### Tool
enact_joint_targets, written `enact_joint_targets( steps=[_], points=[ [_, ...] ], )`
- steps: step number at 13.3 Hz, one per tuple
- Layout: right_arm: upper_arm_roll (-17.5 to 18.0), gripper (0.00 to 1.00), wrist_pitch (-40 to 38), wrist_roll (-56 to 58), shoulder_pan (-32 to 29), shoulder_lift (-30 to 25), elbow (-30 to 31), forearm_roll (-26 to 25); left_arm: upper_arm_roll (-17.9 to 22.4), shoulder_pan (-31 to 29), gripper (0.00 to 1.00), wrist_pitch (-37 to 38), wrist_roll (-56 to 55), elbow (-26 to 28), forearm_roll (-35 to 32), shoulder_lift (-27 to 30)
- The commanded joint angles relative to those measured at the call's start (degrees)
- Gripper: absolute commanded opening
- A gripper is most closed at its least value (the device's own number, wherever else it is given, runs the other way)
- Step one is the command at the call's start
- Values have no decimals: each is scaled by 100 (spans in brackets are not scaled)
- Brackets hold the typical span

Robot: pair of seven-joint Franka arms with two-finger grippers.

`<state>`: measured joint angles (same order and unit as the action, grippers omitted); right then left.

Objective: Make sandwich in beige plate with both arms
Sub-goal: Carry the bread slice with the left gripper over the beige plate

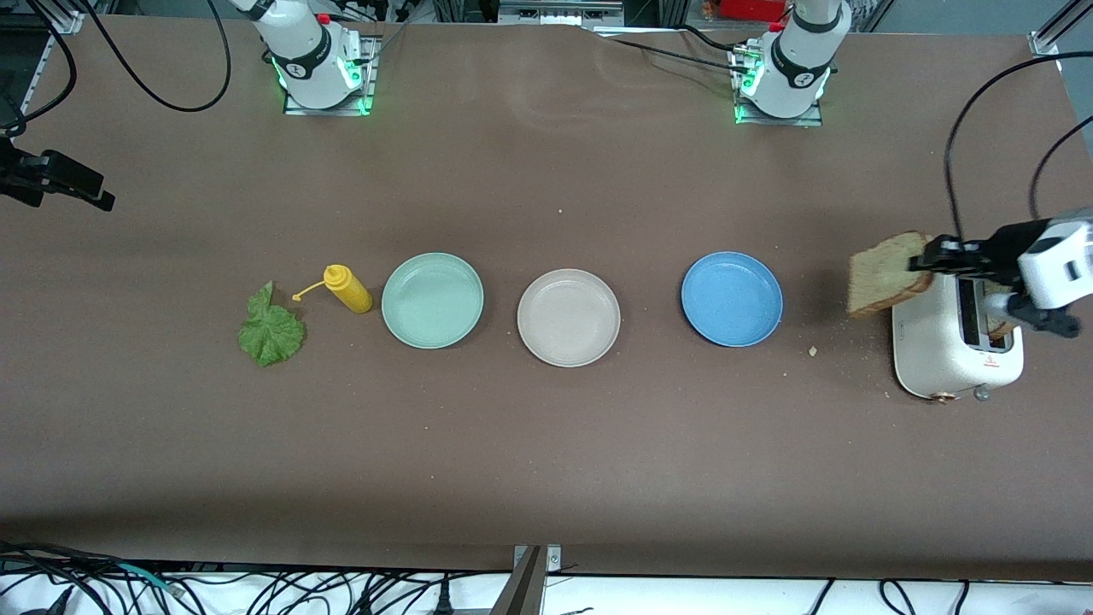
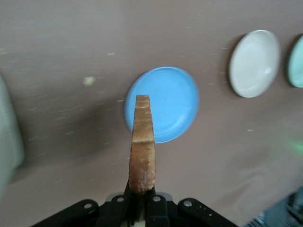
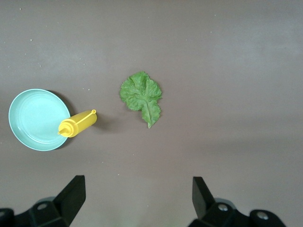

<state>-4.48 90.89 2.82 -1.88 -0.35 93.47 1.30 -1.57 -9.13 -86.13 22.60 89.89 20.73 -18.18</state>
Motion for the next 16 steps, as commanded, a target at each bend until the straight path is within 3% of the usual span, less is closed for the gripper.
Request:
enact_joint_targets(
  steps=[1,5,7,16],
  points=[
    [-18,100,-116,43,3,9,-118,89,34,270,0,123,-37,-156,1122,-562],
    [-18,100,-116,43,3,9,-118,89,25,1035,0,53,-554,-444,1933,-958],
    [-18,100,-116,43,3,9,-118,89,25,1491,0,-43,-1063,-657,2014,-1091],
    [-27,100,-116,43,3,9,-118,89,25,2802,0,-1642,-2022,-649,2542,-1671]
  ],
)
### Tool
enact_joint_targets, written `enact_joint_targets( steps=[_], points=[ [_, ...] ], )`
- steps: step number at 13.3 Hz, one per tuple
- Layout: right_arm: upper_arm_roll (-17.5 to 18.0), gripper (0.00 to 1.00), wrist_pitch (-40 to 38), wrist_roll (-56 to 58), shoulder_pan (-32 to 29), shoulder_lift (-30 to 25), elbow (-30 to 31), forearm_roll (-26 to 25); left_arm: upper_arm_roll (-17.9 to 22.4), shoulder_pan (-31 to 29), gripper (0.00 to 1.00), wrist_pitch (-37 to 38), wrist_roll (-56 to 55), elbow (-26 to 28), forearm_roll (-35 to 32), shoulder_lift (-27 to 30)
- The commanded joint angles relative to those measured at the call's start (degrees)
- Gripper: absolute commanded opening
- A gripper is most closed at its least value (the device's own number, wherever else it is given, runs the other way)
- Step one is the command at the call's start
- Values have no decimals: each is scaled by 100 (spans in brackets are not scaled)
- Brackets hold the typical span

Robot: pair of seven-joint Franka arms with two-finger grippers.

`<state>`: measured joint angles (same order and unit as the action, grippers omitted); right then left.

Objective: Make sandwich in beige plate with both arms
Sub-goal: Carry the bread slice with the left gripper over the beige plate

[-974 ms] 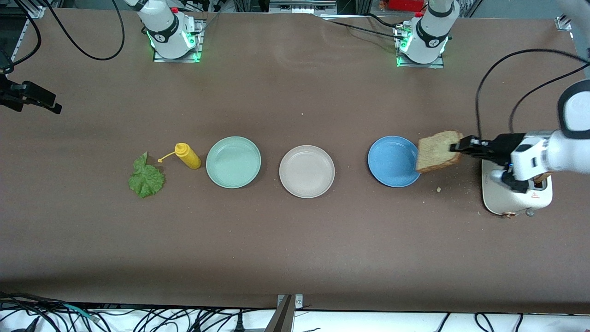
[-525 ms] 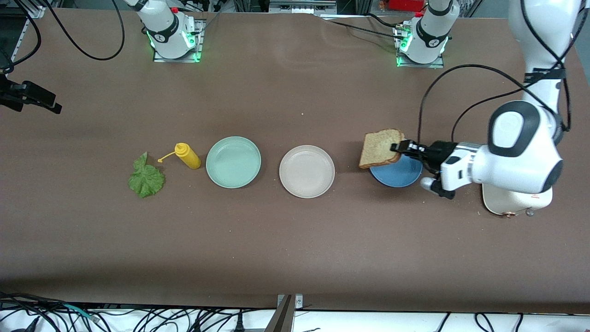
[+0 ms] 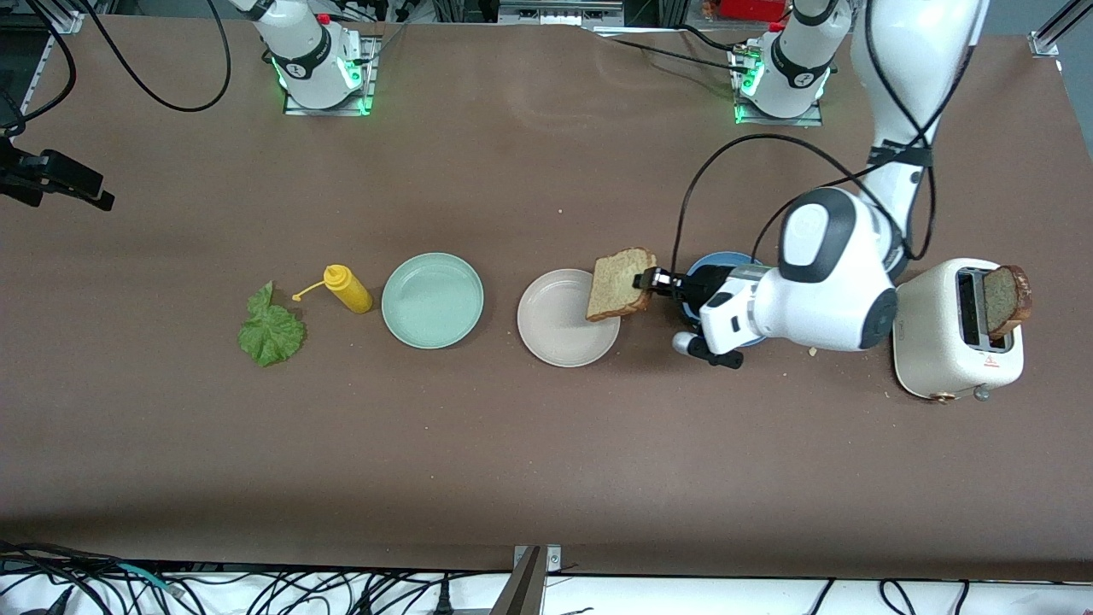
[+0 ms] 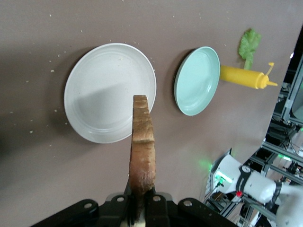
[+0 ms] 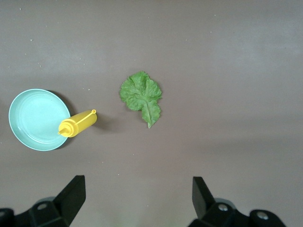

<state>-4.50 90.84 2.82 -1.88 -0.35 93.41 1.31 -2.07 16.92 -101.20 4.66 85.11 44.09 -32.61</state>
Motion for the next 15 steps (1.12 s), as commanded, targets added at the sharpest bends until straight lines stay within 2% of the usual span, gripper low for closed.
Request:
enact_joint_targets(
  steps=[1,9,15],
  points=[
    [-25,100,-110,43,4,9,-112,89,75,267,0,-250,-281,-179,222,-324],
    [-25,100,-110,43,4,9,-112,89,75,514,0,-812,-386,-118,1443,-764],
    [-25,100,-110,43,4,9,-104,89,75,567,0,-1068,-334,-109,1488,-1097]
  ],
)
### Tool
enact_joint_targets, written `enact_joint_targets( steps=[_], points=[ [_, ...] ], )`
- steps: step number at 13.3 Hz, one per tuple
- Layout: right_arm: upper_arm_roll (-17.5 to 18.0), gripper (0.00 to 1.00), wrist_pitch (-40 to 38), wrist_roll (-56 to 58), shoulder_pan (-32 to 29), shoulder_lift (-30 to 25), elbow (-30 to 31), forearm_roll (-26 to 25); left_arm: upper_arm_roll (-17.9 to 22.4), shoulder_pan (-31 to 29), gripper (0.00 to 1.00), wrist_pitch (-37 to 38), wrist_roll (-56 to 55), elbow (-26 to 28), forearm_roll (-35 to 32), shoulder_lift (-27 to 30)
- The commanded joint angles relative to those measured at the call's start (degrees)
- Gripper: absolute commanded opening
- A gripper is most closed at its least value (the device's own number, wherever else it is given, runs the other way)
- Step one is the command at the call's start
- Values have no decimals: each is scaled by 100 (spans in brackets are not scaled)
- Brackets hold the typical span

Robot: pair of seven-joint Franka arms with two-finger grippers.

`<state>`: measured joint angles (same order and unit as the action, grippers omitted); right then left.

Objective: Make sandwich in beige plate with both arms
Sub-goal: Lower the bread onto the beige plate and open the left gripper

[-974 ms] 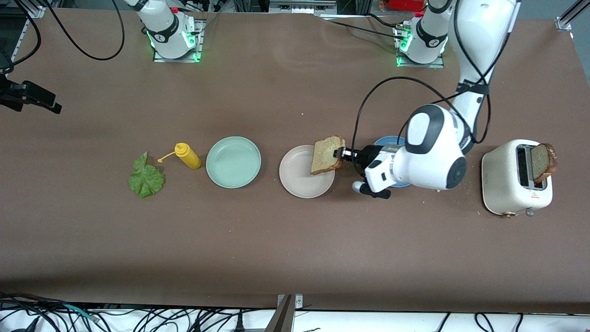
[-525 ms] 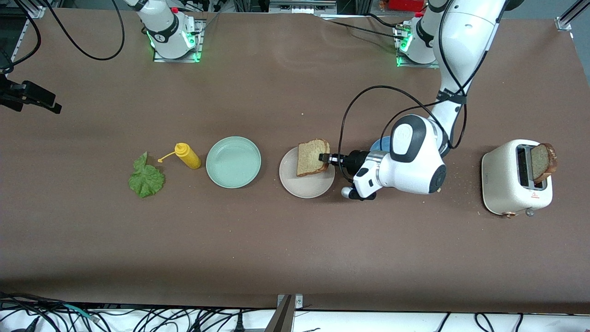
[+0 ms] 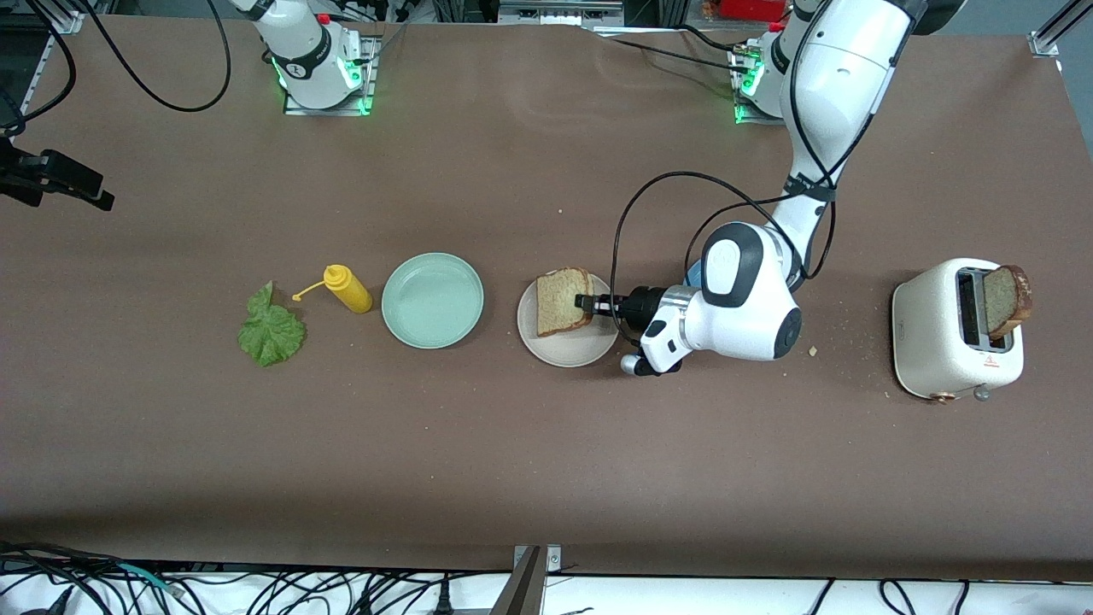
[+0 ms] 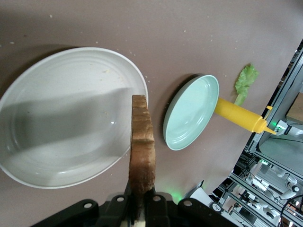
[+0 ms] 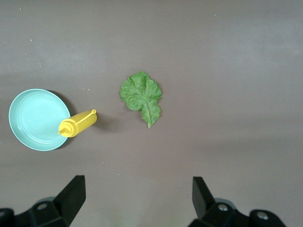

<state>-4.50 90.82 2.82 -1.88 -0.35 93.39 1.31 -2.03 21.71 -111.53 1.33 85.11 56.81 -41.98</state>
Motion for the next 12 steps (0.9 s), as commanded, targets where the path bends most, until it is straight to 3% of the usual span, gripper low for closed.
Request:
enact_joint_targets(
  steps=[1,2,3,4,5,8,12],
  points=[
    [-25,100,-109,43,4,9,-110,89,71,131,0,-36,25,-108,199,-239],
    [-25,100,-109,43,4,0,-110,89,71,132,0,-36,43,-117,156,-292],
    [-25,100,-109,43,4,0,-110,89,79,97,27,-36,95,-126,121,-328],
    [-25,100,-109,43,4,9,-110,89,80,88,69,-36,270,-117,129,-328],
    [-25,100,-109,43,4,9,-110,89,88,70,100,-18,350,-117,120,-311],
    [-25,100,-109,43,4,9,-110,89,193,18,100,-1,377,-100,16,-293],
    [-25,100,-109,35,4,9,-110,89,203,-254,100,26,324,-161,-1038,-223]
  ],
)
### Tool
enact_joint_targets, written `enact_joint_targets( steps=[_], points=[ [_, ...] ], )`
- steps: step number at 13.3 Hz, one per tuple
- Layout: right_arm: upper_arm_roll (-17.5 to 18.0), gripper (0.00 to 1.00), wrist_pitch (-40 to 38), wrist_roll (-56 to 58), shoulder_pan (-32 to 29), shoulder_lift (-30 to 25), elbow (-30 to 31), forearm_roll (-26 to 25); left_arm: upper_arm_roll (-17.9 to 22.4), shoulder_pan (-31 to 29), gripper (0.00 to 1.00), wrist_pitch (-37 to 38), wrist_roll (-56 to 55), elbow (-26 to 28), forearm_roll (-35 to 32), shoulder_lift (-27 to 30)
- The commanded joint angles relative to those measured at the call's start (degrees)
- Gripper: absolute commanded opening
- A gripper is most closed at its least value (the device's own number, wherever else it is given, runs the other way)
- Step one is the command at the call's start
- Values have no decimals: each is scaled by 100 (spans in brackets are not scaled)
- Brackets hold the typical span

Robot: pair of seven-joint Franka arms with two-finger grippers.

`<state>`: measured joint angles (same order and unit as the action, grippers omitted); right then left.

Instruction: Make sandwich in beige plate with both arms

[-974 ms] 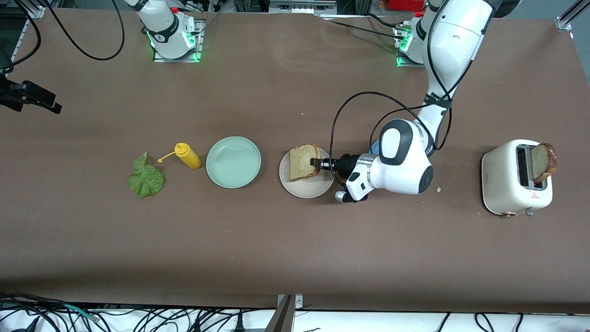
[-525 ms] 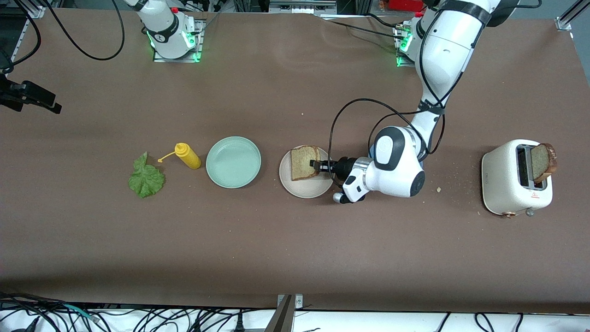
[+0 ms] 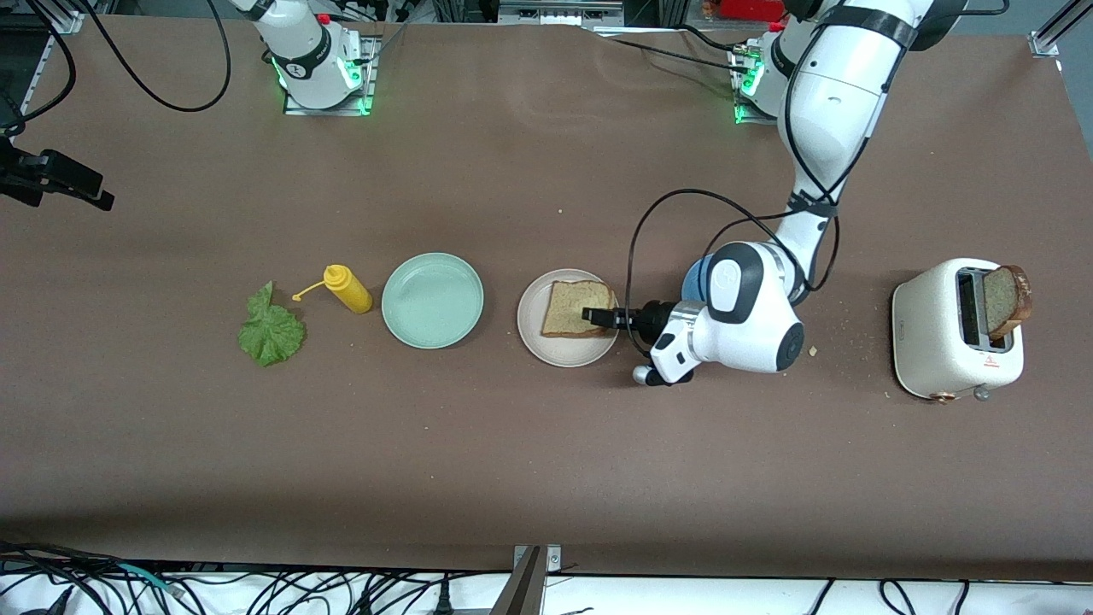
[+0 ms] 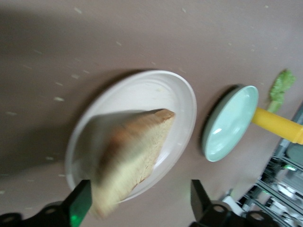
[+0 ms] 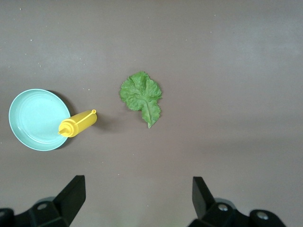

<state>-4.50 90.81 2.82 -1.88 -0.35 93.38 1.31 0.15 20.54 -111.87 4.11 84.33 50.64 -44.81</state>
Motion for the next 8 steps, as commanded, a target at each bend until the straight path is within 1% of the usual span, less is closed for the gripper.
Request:
enact_joint_targets(
  steps=[1,3,4,6,8],
  points=[
    [-25,100,-108,43,3,9,-109,89,-15,-243,100,51,46,-92,-519,95],
    [-25,100,-108,34,3,0,-109,89,169,-489,100,51,55,-93,-590,261],
    [-25,100,-99,43,3,9,-109,89,283,-551,100,51,55,-93,-808,376],
    [-25,100,-108,43,3,0,-109,89,503,-595,100,69,55,-93,-1474,569],
    [-34,100,-108,43,-5,9,-101,89,600,-691,100,165,37,-75,-1942,710]
  ],
)
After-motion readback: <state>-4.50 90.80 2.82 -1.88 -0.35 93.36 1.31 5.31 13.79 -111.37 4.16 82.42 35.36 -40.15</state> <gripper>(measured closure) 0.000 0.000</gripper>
